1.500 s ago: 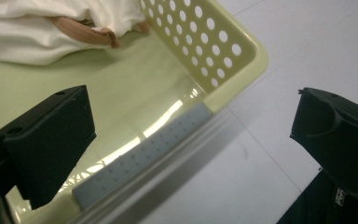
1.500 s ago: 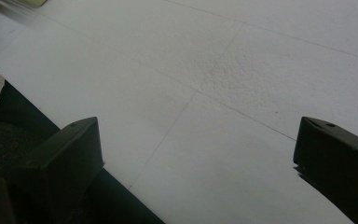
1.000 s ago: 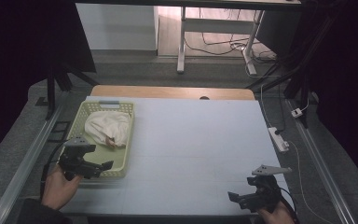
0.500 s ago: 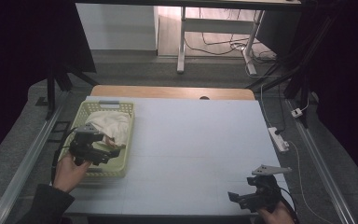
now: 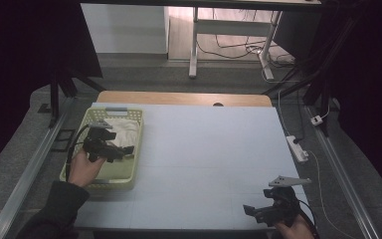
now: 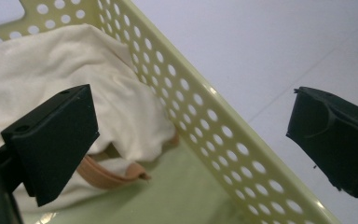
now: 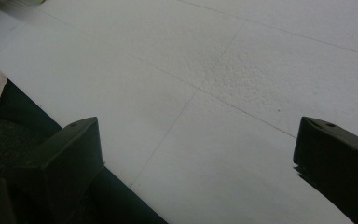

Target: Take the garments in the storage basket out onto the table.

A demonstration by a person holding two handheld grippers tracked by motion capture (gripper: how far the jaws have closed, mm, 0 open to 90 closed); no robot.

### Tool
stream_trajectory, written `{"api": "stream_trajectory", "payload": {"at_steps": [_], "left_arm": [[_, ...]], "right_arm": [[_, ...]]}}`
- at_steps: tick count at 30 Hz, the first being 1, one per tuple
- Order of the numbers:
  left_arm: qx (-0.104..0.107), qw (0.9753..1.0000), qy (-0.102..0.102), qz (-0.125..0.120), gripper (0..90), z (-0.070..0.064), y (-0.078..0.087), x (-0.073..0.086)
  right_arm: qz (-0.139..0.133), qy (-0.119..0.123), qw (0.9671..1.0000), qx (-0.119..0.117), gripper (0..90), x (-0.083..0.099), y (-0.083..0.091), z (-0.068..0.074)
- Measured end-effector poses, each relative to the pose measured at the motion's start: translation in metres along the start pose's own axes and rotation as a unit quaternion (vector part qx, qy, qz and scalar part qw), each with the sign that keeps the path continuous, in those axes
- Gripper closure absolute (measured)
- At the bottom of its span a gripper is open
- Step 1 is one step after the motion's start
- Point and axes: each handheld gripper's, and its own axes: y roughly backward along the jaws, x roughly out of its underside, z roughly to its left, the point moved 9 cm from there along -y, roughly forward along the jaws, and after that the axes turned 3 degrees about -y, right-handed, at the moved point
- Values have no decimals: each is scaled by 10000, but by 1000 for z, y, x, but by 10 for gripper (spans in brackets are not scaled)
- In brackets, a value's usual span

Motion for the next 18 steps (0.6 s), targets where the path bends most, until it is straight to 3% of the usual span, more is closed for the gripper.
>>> {"api": "stream_trajectory", "payload": {"at_steps": [8, 14, 18], "left_arm": [[-6, 9999, 132, -11, 8, 14, -14, -12], [-305, 9995, 77, 87, 0, 26, -22, -19], [-389, 9991, 124, 77, 0, 35, -27, -24]], "right_arm": [[17, 7, 10000, -11, 11, 0, 0, 0], [32, 14, 10000, -19, 11, 0, 0, 0], [42, 12, 10000, -21, 11, 1, -1, 0]]}}
